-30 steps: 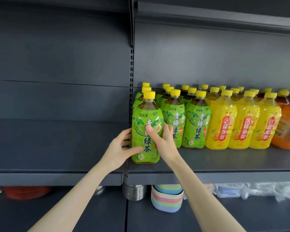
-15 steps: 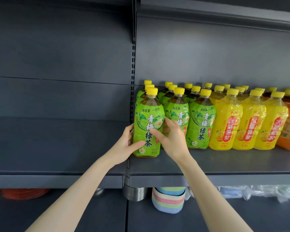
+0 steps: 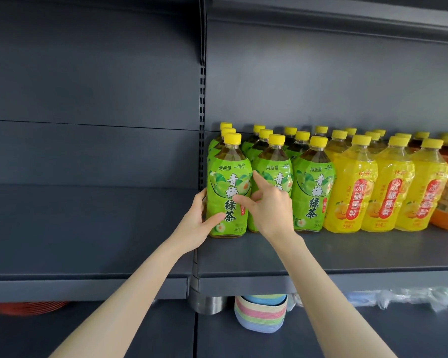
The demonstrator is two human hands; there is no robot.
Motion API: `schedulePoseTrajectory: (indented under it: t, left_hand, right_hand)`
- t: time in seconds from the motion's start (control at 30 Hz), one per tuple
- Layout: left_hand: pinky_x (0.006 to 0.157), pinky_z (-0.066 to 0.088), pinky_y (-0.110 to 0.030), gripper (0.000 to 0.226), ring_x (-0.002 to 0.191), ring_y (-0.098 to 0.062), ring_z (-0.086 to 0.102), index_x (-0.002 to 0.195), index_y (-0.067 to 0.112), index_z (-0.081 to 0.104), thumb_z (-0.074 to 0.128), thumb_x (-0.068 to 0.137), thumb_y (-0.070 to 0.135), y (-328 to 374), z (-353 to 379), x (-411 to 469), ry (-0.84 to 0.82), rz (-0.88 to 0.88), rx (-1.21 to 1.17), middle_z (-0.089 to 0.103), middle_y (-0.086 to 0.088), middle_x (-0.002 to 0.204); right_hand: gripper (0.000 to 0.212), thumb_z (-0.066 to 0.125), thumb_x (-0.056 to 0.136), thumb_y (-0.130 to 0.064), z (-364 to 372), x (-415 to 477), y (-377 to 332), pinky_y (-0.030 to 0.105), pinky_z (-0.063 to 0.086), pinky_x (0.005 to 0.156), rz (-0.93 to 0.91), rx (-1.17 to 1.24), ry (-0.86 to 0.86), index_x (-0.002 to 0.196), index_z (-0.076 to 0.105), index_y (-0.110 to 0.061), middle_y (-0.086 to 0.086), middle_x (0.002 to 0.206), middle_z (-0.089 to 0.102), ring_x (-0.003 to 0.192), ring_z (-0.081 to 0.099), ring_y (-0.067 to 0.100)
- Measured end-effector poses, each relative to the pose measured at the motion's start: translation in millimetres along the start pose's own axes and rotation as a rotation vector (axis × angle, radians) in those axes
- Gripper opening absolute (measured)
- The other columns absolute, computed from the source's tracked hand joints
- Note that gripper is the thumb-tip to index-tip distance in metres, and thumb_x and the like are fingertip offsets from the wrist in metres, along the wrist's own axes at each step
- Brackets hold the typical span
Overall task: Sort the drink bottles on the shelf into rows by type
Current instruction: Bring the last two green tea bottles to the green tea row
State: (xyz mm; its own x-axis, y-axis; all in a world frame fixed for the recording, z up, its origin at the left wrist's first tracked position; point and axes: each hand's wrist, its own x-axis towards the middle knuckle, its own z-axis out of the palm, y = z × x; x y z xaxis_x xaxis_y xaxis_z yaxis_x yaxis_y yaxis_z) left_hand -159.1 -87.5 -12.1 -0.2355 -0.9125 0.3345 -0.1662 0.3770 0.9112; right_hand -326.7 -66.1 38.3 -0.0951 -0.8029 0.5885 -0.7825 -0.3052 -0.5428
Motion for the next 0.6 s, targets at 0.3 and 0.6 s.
schedulePoseTrajectory:
  t: [0.3, 0.6]
  left_hand:
    - [0.105, 0.041, -0.04, 0.072, 0.119, -0.001, 0.049, 0.147, 0.024, 0.017, 0.06, 0.09, 0.022, -2.0, 2.7, 12.3, 0.019, -0.006, 0.089, 0.049, 0.012, 0.132]
    - [0.106, 0.04, -0.038, 0.081, 0.124, -0.002, 0.047, 0.149, 0.027, 0.016, 0.067, 0.086, 0.023, -6.5, 3.7, 13.7, 0.033, -0.04, 0.039, 0.045, 0.012, 0.14]
  right_hand:
    - [0.076, 0.063, 0.085, -0.048, 12.9, 8.1, 12.0, 0.038, 0.057, 0.066, -0.049, -0.077, 0.06, 0.149, 0.025, -0.031, 0.007, 0.06, 0.066, 0.058, 0.064, 0.023]
    - [0.063, 0.082, 0.069, -0.04, 17.2, 4.9, 20.9, 0.029, 0.044, 0.049, -0.229, -0.262, 0.324, 0.125, 0.062, -0.017, 0.011, 0.08, 0.061, 0.067, 0.06, 0.029]
